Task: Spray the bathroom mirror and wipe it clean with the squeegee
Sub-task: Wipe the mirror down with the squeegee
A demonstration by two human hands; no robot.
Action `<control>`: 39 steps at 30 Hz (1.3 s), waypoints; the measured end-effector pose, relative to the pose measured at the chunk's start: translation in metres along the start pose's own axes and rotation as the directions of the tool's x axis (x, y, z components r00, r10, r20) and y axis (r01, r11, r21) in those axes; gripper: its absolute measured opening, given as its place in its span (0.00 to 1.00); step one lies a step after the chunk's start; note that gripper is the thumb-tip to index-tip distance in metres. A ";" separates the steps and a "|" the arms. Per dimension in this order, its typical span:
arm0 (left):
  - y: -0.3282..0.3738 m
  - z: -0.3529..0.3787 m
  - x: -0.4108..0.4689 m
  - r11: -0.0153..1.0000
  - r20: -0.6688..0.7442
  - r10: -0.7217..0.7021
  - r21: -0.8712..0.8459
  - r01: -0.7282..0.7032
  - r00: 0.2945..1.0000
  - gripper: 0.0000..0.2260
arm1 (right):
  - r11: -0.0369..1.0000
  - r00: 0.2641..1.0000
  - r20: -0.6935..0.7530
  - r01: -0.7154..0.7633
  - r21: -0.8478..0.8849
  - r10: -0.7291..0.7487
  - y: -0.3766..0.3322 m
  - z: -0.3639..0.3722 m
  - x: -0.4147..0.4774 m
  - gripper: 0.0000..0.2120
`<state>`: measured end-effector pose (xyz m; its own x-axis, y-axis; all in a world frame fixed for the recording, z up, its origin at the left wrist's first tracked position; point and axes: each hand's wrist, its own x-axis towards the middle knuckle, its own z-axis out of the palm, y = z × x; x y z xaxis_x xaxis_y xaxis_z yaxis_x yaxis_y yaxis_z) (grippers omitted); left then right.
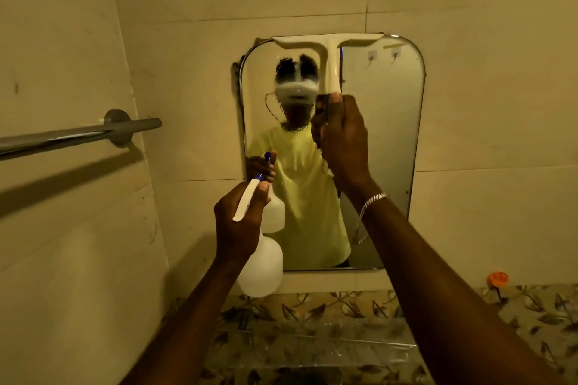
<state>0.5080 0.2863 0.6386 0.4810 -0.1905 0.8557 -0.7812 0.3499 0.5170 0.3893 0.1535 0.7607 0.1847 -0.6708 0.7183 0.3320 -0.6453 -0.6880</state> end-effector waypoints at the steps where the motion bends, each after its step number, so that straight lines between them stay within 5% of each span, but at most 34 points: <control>1: -0.003 -0.001 -0.001 1.000 -0.003 -0.009 -0.011 0.009 1.000 0.12 | 0.999 1.000 -0.011 -0.003 -0.052 0.002 0.015 -0.001 -0.015 0.20; 7: -0.014 0.001 -0.003 0.999 0.004 -0.042 -0.021 0.042 0.999 0.13 | 0.970 0.981 -0.029 -0.196 -0.142 0.194 0.125 -0.030 -0.169 0.26; 11: -0.011 0.002 -0.002 0.999 0.023 -0.035 -0.035 0.036 0.999 0.07 | 0.845 0.876 -0.094 -0.482 -0.233 0.474 0.165 -0.053 -0.267 0.29; 14: -0.007 -0.001 -0.001 0.999 0.015 -0.006 -0.033 0.007 1.000 0.09 | 0.791 0.818 -0.225 -0.572 -0.217 0.529 0.169 -0.057 -0.305 0.38; 19: -0.006 -0.012 -0.001 0.999 -0.008 0.018 -0.034 -0.018 1.000 0.11 | 0.799 0.826 -0.129 -0.564 -0.207 0.549 0.157 -0.066 -0.295 0.15; 24: -0.005 -0.022 0.004 1.000 -0.027 0.019 0.006 -0.019 0.999 0.13 | 0.905 0.906 -0.023 -0.423 -0.052 0.422 0.096 -0.061 -0.231 0.23; 28: -0.002 -0.028 0.014 0.999 -0.031 0.047 0.030 -0.046 0.998 0.19 | 0.977 0.967 -0.143 -0.200 0.077 0.210 0.030 -0.042 -0.106 0.15; 33: 0.001 -0.038 0.022 0.997 -0.038 0.062 0.042 -0.060 0.997 0.18 | 0.866 0.955 -0.137 -0.171 0.471 0.263 -0.019 0.012 -0.018 0.25; 39: -0.003 -0.050 0.025 0.989 -0.093 0.098 0.116 -0.087 0.991 0.23 | 0.922 0.975 -0.029 -0.198 0.332 0.219 -0.043 0.100 -0.043 0.19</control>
<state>0.5421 0.3263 0.6576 0.4372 -0.0696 0.8967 -0.8608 0.2564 0.4396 0.4592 0.2468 0.7695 0.2265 -0.8061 0.5467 0.5767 -0.3413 -0.7422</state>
